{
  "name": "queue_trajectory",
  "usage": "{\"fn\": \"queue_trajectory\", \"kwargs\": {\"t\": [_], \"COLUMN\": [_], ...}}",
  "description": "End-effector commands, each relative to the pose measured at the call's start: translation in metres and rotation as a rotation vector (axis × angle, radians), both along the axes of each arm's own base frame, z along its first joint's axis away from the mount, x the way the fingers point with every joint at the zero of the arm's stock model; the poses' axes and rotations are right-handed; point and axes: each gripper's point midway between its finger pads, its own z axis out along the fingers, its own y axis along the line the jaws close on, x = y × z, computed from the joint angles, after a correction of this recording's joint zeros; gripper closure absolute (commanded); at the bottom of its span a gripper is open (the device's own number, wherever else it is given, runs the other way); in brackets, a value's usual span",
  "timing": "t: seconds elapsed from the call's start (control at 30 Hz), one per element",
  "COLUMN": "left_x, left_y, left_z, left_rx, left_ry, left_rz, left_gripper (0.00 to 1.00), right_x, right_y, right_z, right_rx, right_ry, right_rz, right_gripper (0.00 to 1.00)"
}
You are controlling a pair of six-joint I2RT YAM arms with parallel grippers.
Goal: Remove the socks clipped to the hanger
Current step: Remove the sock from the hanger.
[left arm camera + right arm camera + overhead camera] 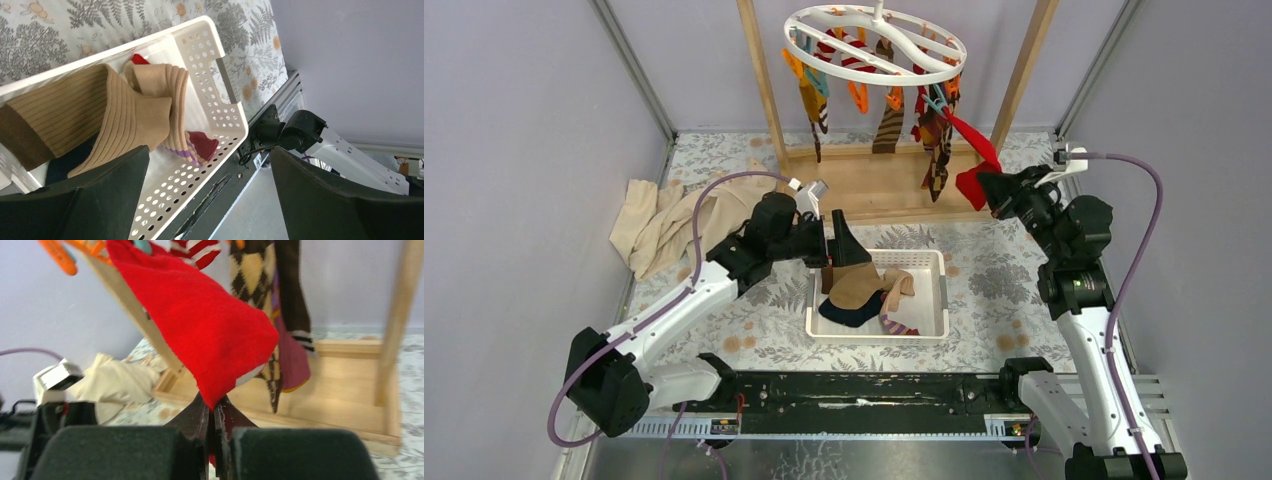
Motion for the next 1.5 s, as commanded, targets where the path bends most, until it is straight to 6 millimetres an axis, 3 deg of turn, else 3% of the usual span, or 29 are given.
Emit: {"fn": "queue_trajectory", "kwargs": {"t": [0.0, 0.13, 0.17, 0.4, 0.67, 0.83, 1.33, 1.47], "left_x": [0.009, 0.009, 0.008, 0.006, 0.005, 0.006, 0.01, 0.013], "left_y": [-0.007, -0.006, -0.004, -0.002, 0.002, 0.002, 0.0, -0.002], "left_z": [0.04, 0.047, 0.05, 0.054, 0.056, 0.054, 0.054, 0.06], "left_rx": [-0.095, -0.115, -0.12, -0.128, -0.121, -0.115, -0.114, -0.121], "left_ry": [-0.12, -0.149, -0.158, -0.169, -0.178, -0.177, -0.171, -0.161], "left_rz": [0.027, 0.045, 0.052, 0.062, 0.073, 0.075, 0.08, 0.09], "left_gripper": [0.01, 0.01, 0.01, 0.01, 0.01, 0.01, 0.01, 0.01], "right_x": [-0.023, -0.036, -0.045, -0.056, -0.057, -0.056, -0.052, -0.047], "right_y": [0.037, 0.065, 0.088, 0.144, 0.179, 0.185, 0.172, 0.164], "right_z": [0.027, 0.03, 0.029, 0.018, 0.004, 0.001, -0.035, -0.036], "right_rx": [0.052, 0.04, 0.022, -0.034, -0.111, -0.13, -0.158, -0.152], "right_ry": [-0.007, 0.015, 0.021, 0.067, 0.123, 0.135, 0.225, 0.223], "right_rz": [0.226, 0.325, 0.392, 0.511, 0.566, 0.568, 0.484, 0.433], "right_gripper": [1.0, 1.0, 1.0, 1.0, 1.0, 1.0, 1.0, 1.0]}}
